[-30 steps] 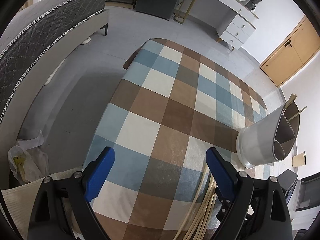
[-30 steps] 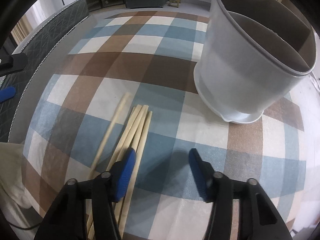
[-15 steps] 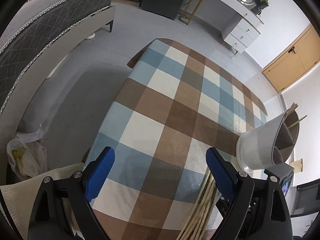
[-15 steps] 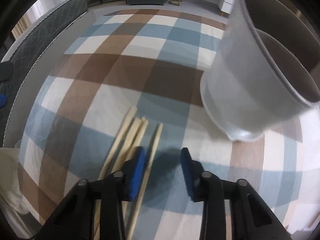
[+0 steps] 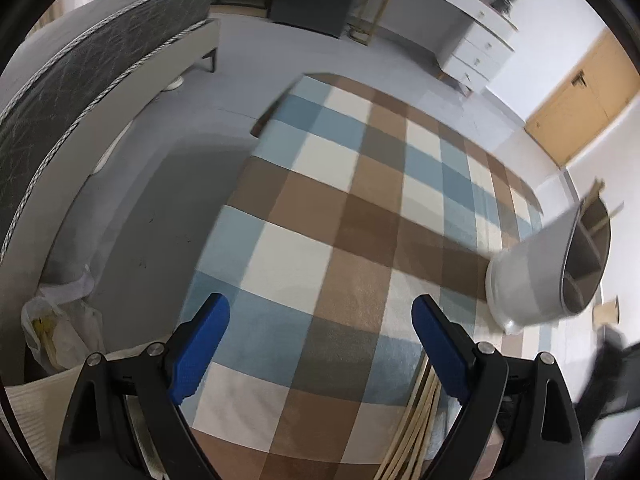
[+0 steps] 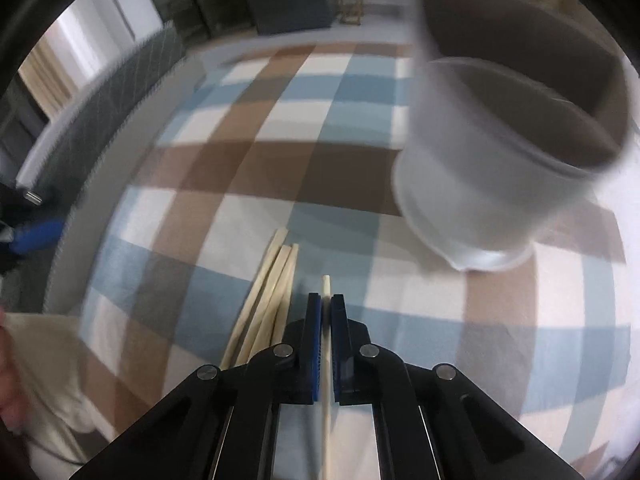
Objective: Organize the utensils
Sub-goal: 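Lower the left gripper and grasp chopsticks while the right gripper holds its chopstick, then lift both held chopsticks up toward the utensil holder, then open both grippers over the holder to drop the chopsticks in, then move both open grippers back above the remaining chopsticks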
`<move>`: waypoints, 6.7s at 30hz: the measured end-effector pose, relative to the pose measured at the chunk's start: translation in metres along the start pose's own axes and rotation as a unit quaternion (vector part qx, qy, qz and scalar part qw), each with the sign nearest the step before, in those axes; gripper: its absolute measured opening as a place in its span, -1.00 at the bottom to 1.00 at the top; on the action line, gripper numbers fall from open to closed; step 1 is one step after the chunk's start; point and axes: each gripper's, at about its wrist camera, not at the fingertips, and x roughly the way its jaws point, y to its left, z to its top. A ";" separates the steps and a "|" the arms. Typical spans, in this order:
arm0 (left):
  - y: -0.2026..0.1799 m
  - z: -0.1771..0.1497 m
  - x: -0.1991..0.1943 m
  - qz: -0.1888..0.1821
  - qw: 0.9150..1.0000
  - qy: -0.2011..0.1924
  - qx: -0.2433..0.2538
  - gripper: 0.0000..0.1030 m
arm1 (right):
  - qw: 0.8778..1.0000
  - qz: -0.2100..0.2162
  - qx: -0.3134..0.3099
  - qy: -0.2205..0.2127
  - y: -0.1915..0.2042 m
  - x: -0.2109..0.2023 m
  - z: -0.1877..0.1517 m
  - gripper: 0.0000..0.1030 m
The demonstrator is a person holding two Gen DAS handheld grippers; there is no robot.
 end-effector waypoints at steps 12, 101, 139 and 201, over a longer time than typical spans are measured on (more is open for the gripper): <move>-0.061 -0.047 0.036 0.011 0.983 0.054 0.174 0.74 | 0.979 0.094 0.133 -0.120 -0.055 -0.065 -0.023 -0.93; -0.113 -0.065 -0.115 -0.083 0.960 -0.109 0.245 -0.98 | 0.956 0.042 0.105 -0.272 -0.037 -0.187 -0.078 -0.94; -0.213 0.058 -0.159 -0.190 0.936 -0.160 0.249 -0.98 | 0.928 0.010 0.069 -0.366 -0.088 -0.271 0.055 -0.94; -0.157 0.060 -0.164 -0.105 0.963 -0.171 0.183 0.32 | 0.954 0.024 0.042 -0.296 -0.074 -0.231 0.048 -0.02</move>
